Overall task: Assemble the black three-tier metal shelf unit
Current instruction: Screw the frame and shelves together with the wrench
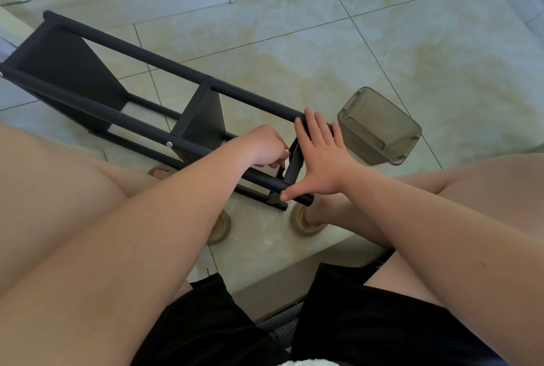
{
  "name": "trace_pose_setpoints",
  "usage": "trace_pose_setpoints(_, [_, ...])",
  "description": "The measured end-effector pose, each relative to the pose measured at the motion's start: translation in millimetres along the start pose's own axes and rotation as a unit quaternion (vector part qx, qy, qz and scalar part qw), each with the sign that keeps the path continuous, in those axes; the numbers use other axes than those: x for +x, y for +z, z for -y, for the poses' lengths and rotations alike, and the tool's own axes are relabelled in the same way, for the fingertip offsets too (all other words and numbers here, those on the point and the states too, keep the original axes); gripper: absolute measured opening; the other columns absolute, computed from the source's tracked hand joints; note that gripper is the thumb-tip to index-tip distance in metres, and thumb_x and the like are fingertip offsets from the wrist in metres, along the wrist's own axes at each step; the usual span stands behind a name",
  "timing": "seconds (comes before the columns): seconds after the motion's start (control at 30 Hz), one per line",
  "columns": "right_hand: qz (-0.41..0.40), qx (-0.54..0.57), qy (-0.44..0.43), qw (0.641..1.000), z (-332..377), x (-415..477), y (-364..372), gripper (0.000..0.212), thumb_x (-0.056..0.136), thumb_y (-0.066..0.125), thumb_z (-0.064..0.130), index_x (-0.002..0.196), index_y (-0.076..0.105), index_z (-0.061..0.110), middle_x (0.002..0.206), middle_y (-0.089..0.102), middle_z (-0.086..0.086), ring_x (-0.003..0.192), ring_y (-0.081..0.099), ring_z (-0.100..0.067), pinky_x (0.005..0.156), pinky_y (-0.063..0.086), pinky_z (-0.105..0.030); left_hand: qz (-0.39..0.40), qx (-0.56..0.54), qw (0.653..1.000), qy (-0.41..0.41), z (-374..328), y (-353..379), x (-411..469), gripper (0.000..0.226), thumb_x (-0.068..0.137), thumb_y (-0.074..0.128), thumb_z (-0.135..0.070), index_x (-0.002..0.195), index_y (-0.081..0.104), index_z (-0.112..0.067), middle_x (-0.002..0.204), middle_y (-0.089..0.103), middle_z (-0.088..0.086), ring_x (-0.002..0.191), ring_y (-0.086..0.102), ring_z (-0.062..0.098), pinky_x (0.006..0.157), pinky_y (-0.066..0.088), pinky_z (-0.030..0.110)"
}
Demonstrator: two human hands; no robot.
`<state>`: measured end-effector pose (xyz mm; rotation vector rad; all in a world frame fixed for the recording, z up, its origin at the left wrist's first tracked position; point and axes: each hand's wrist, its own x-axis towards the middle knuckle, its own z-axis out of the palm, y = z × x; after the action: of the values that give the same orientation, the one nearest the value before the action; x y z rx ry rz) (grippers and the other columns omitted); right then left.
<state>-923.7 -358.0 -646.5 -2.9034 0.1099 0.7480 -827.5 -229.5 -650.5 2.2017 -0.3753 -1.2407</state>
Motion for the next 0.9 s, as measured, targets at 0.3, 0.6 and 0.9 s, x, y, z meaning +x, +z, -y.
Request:
trace_pose_setpoints(0.3, [0.0,0.002,-0.001,1.0,-0.5,0.3,0.3,0.159,0.051,0.059,0.097,0.157,-0.022,0.011,0.161,-0.035,-0.013,0.149,-0.032,-0.03,0.119,-0.018,-0.052,0.007,-0.064,0.997,-0.046,-3.0,4.5,0.4,0.019,0.1,0.053,-0.019,0.107,0.068,-0.01,0.081,0.074,-0.002,0.081,0.071,0.011,0.085,0.053,0.034])
trace_pose_setpoints(0.6, [-0.002,0.003,-0.001,1.0,-0.2,0.4,0.8,0.16,0.05,0.059,0.097,0.157,-0.021,0.01,0.161,-0.035,-0.013,0.149,-0.032,-0.031,0.118,-0.02,-0.052,0.025,-0.074,0.992,-0.096,-6.1,5.3,3.1,0.021,0.103,0.049,-0.021,0.09,0.063,-0.013,0.072,0.072,-0.004,0.073,0.068,0.009,0.086,0.053,0.032])
trace_pose_setpoints(0.9, [-0.002,0.004,-0.002,1.0,0.7,-0.1,1.6,0.16,0.05,0.058,0.098,0.157,-0.021,0.01,0.161,-0.035,-0.013,0.149,-0.032,-0.031,0.118,-0.02,-0.051,0.056,-0.059,0.992,-0.096,-3.8,0.8,1.5,0.025,0.105,0.043,-0.018,0.12,0.06,-0.008,0.077,0.07,-0.006,0.079,0.065,0.008,0.078,0.05,0.028])
